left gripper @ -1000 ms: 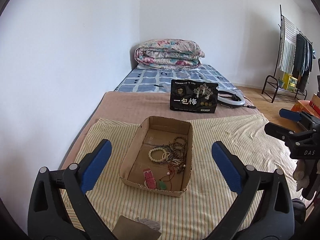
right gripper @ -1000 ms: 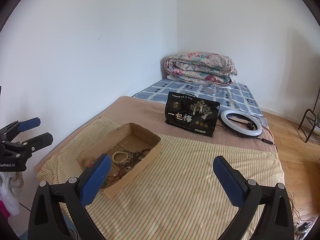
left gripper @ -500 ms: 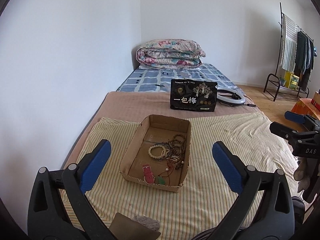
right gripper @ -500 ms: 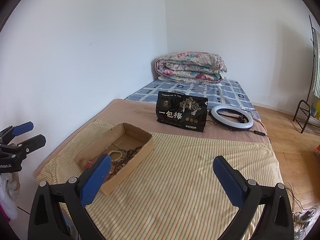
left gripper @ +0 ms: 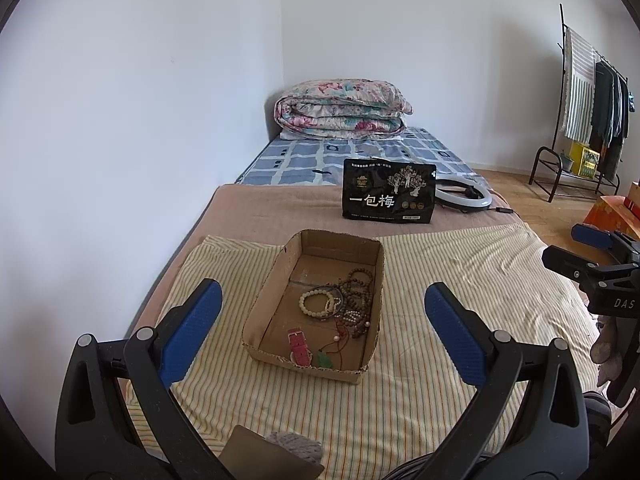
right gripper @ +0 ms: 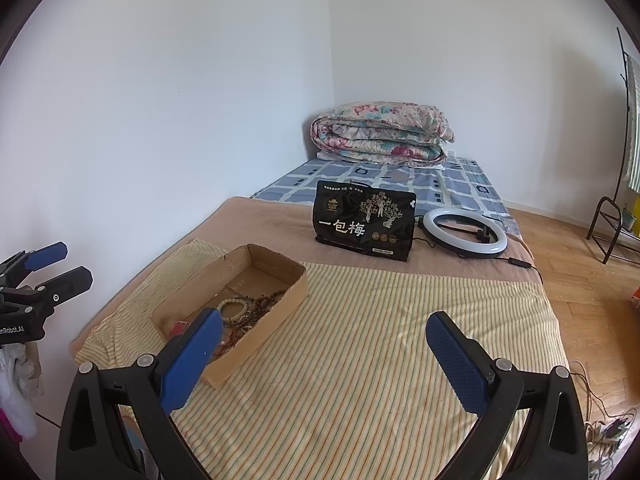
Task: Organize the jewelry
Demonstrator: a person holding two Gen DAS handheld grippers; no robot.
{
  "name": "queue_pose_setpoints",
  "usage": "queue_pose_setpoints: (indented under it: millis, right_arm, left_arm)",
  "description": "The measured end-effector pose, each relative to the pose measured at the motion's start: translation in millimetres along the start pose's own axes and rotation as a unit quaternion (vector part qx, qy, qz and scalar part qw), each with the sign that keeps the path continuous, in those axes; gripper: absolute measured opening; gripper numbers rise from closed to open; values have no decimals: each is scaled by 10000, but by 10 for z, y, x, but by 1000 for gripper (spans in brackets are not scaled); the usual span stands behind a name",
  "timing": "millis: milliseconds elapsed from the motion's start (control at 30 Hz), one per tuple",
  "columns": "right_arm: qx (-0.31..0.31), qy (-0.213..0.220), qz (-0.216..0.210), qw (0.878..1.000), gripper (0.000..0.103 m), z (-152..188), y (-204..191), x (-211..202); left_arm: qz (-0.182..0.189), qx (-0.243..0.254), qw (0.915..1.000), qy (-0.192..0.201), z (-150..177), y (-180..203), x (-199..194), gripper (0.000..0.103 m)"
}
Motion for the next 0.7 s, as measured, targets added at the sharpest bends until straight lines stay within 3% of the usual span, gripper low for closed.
queue_pose_setpoints:
  millis: [700]
  right_arm:
    - [38,-79,21,10000,103,45,16,49]
  left_arm:
    - [-51,-47,10000,-8,48,-96,13,103]
Point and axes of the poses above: each gripper's, at about its wrist camera, not at the fingertips, and x roughly the way its jaws point, y to its right, z to its underside, the point moved 3 cm from there along x, roughly the way its jaws point, and after that the axes turned 14 degrees about -y, right-handed, at the moved point
